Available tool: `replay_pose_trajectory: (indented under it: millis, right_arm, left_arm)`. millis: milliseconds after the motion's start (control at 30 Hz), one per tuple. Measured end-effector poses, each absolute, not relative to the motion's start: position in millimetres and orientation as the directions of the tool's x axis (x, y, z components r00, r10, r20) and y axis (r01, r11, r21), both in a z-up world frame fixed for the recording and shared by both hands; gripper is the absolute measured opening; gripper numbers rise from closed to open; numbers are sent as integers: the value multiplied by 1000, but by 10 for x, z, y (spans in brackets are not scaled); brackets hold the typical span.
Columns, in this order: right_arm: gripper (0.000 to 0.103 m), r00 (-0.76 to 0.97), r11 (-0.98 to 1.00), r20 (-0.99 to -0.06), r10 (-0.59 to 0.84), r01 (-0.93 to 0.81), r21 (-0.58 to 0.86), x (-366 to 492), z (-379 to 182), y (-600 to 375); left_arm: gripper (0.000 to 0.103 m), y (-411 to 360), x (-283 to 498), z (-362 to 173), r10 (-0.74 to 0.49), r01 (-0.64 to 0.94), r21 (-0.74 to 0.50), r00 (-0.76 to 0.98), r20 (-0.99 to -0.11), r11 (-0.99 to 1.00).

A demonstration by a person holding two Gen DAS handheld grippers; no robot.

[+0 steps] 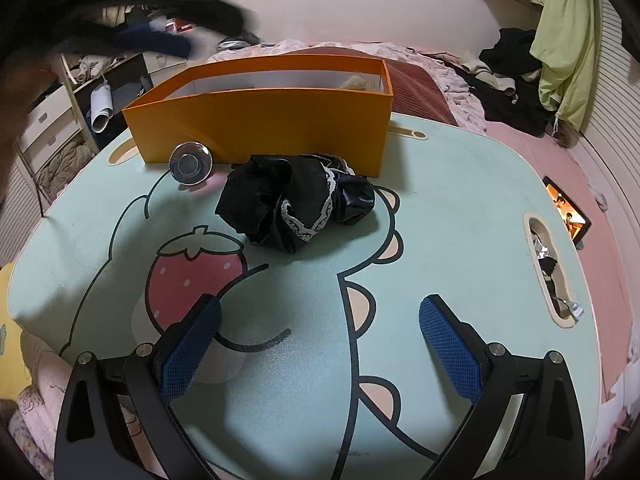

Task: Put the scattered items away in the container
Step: 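Reach into the orange box and grasp the blue tin with the left gripper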

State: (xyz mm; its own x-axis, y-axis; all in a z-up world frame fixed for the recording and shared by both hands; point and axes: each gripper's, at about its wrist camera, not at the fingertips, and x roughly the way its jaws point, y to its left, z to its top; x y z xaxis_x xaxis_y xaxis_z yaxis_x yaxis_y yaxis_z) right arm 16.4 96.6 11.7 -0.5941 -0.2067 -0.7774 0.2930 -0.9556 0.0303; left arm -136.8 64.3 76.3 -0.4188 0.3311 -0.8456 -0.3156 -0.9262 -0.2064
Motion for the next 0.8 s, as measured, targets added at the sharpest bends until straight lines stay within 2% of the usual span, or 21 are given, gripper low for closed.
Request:
replay_pose_trajectory:
  millis: [200, 400, 433, 567, 800]
  right_arm:
    - [99, -593, -954, -776, -212, 297, 34, 160, 118, 970]
    - [99, -593, -954, -776, -214, 298, 35, 160, 119, 969]
    - [99, -593, -954, -776, -214, 298, 36, 157, 116, 972]
    - [99, -593, -954, -776, -215, 298, 36, 158, 116, 970]
    - [99, -593, -954, -776, -215, 298, 36, 159, 113, 964]
  left_arm:
    - [46, 812, -1716, 352, 344, -248, -282, -262, -901, -927]
    - [45, 791, -1707, 179, 439, -209, -395, -254, -862, -895]
    - [34, 779, -1711, 172, 444, -199, -402, -262, -857, -894]
    - [21, 728, -1690, 187, 528, -185, -494, -280, -802, -849]
    - [16, 653, -1541, 380, 542, -183, -513, -374, -753, -839]
